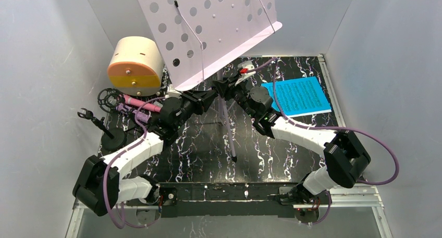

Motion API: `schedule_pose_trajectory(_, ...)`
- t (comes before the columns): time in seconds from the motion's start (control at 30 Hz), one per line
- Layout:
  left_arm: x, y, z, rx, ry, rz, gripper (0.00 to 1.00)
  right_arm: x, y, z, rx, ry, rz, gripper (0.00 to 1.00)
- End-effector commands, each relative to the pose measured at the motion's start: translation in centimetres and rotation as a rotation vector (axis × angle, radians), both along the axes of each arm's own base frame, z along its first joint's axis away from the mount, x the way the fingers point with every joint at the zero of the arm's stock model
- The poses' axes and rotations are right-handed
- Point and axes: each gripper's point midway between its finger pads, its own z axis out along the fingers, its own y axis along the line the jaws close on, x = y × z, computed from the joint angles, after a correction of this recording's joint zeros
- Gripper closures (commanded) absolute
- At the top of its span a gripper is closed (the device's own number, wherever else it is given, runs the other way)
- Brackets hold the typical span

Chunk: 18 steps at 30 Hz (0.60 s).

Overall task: Pack up the instrument practice props
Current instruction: Unscrew the knob on the music stand.

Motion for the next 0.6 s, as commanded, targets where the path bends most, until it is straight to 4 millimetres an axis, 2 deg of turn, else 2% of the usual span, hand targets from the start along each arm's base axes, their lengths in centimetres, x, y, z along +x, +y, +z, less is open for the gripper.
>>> schedule_pose_trajectory(0.0,0.5,1.9,0.9,0.179,-0.063,0.086,0.68,-2.2,0.9,-5.8,-0.014,0.251,0.056,0.99)
schedule_pose_trajectory(0.13,0.1,3.7,2.3,0.411,-0.212,0.118,0.47,-2.2,0.8,-5.7,-0.016,0.247,0.056,0.99)
schedule_pose_trajectory(0.23,-0.5,4.6,3.1,0.556,-0.347,0.118,0.38,-2.2,0.7,-5.6,-0.017,0.241,0.054,0.99)
schedule_pose_trajectory(0.37,-1.4,4.9,4.9,0.798,-0.645,0.08,0.35,-2.2,0.6,-5.6,-0.023,0.231,0.05,0.99)
schedule_pose_trajectory(0.57,-3.2,3.6,5.2,1.146,-1.128,-0.059,0.24,-2.3,0.8,-5.6,-0.032,0.221,0.063,0.99)
